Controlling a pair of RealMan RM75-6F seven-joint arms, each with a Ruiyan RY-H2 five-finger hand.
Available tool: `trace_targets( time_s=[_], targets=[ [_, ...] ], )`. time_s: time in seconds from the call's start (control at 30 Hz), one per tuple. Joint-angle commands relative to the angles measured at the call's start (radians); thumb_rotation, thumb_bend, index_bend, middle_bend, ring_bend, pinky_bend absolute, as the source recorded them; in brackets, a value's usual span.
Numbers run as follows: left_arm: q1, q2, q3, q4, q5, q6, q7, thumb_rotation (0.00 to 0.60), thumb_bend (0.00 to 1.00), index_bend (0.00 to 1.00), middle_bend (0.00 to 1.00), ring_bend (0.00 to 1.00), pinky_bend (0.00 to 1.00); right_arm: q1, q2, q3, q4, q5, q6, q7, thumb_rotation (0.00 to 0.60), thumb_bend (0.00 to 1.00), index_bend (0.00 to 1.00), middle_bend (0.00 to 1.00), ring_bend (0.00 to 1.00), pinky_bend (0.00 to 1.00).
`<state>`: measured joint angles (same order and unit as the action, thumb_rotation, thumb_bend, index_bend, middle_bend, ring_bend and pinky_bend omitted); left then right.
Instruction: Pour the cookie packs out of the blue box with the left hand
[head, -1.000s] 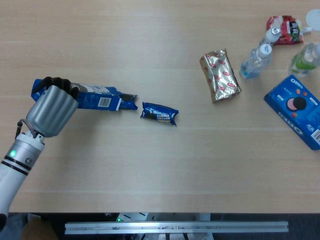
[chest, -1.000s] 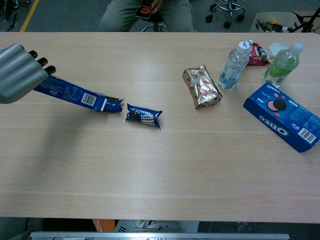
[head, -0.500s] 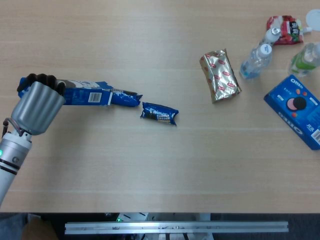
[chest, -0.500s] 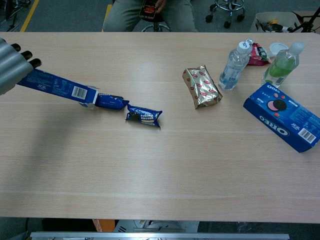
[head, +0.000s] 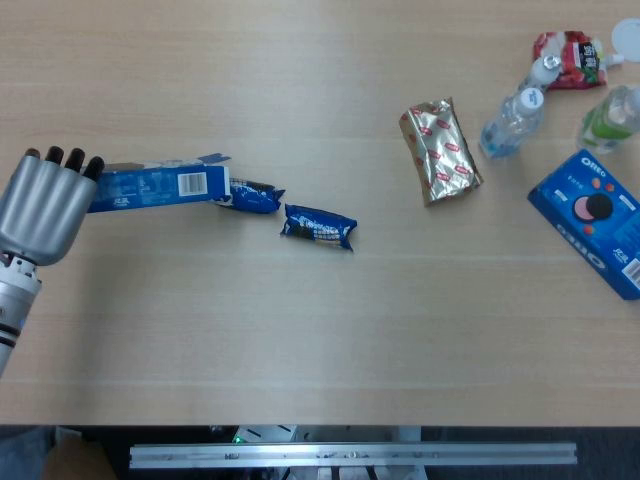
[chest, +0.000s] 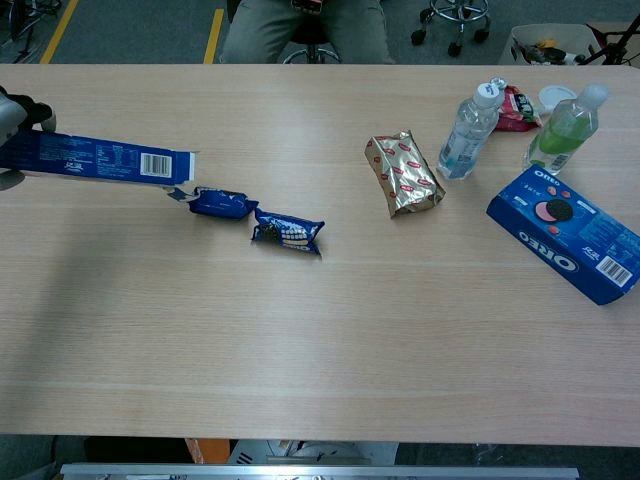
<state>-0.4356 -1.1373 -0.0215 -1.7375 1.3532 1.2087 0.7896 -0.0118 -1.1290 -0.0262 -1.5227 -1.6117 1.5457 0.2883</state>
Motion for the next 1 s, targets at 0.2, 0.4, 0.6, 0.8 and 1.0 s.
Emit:
trace_targets(
  time_s=[0.2,0.4,0.6,0.8,1.0],
  targets=[
    [0.001,-0.035,-0.036,-0.014,-0.083,-0.052,-0.205,0.600,0.27,0.35,0.43,0.46,0.65,0.000,0.001,-0.001,-0.003,0.000,-0.002,-0.001,0.600,0.23,0.19,0.25,0.16,0.18],
    [-0.027,-0.061,-0.072,0.009,-0.230,-0.122,-0.241,0.600,0.27,0.35,0.43,0.46,0.65,-0.005,0.005,-0.001,0.000,0.006,0.002,0.006,0.600,0.23,0.19,0.25,0.16,0.18],
    [-0.044,-0.108,-0.103,0.071,-0.364,-0.157,-0.284,0.600,0.27,0.35,0.43,0.47,0.65,-0.008,0.007,-0.003,0.002,0.005,0.004,0.011,0.600,0.23,0.19,0.25,0.16,0.18],
    [-0.053,-0.126,-0.106,0.109,-0.439,-0.202,-0.326,0.600,0.27,0.35,0.43,0.47,0.65,-0.008,0.008,-0.003,-0.001,0.003,0.005,0.012,0.600,0.23,0.19,0.25,0.16,0.18],
    [-0.056,-0.123,-0.107,0.120,-0.492,-0.266,-0.411,0.600,0.27,0.10,0.21,0.26,0.59,-0.008,0.010,-0.004,-0.005,-0.002,0.007,0.010,0.600,0.23,0.19,0.25,0.18,0.18]
  ],
)
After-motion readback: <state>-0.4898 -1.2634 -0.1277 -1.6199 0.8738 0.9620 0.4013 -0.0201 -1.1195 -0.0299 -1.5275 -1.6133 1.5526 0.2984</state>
